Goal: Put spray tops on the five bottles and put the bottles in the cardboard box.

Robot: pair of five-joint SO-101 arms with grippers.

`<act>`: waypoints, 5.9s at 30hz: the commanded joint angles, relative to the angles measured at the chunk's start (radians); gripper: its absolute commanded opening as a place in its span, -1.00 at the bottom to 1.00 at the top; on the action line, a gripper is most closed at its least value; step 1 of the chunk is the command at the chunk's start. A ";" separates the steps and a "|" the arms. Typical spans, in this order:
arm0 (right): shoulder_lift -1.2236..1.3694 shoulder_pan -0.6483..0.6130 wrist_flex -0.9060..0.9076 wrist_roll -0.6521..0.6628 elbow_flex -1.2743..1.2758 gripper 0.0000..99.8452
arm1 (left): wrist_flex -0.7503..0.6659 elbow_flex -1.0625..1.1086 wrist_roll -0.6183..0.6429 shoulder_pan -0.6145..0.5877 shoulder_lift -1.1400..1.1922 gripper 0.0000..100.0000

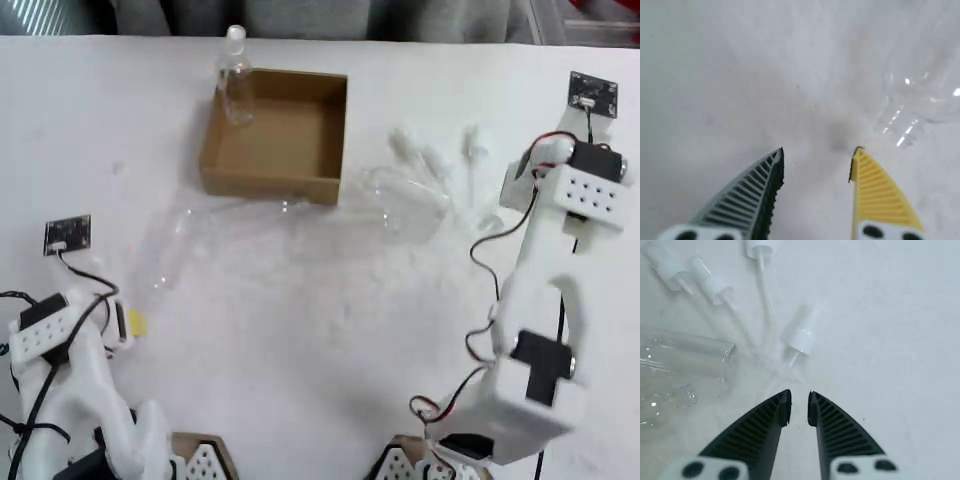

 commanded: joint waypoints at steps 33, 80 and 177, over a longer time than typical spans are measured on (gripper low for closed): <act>0.699 -0.064 0.035 -0.098 -0.601 -0.62 | -0.014 -0.005 0.014 -0.004 -0.030 -0.55; -0.143 -0.197 0.374 -0.038 -0.118 -0.97 | -0.014 -0.005 0.012 -0.002 -0.030 -0.55; -0.321 -0.340 -0.142 -0.143 0.801 -0.97 | 0.476 -0.585 0.434 0.625 -0.022 -0.54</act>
